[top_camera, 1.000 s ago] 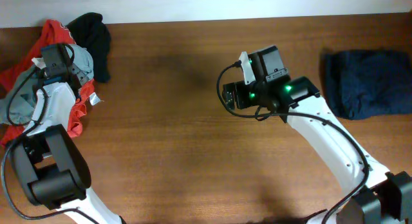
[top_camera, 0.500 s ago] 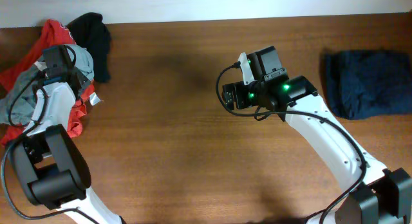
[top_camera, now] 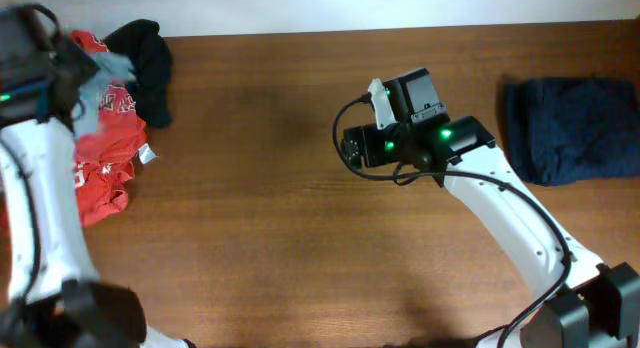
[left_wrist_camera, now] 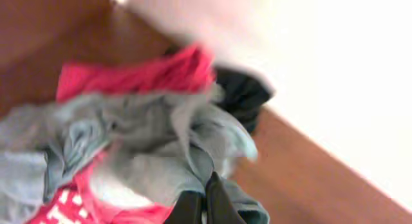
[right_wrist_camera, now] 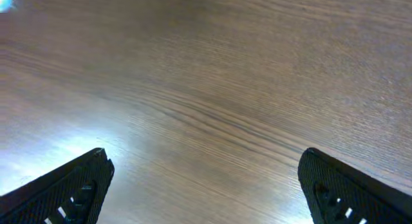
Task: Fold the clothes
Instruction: 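Lift the light blue t-shirt with the left gripper, pulling it off the pile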
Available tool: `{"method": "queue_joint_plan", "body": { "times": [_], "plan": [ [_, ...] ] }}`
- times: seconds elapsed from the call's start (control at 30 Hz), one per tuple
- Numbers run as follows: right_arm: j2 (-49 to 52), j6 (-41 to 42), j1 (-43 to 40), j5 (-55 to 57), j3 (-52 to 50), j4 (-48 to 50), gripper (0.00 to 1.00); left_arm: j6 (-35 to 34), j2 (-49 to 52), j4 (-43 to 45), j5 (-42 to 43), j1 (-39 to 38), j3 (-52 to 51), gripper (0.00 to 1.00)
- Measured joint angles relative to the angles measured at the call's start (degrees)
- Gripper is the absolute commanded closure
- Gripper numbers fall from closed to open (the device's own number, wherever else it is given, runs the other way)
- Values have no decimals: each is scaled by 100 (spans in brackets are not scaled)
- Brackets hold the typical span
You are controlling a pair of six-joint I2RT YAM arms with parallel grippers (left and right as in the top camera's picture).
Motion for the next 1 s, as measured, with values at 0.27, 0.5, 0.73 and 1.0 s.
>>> {"method": "queue_joint_plan", "body": {
  "times": [0.27,0.5,0.73,1.0],
  "plan": [
    [0,20,0,-260,614,-595,5,2,-868,7,586,0,439,99],
    [-125,13,-70,-315,1659,-1534,5,-136,-1274,1019,1303,-289,476,99],
    [-745,9,-1110,-358,2594,-2514,4,-846,-1290,2492,1834,-831,487,99],
    [-1032,13,-2247,-575,2660,-2894,4,-1185,-1290,4000,2017,-1934,492,99]
  ]
}}
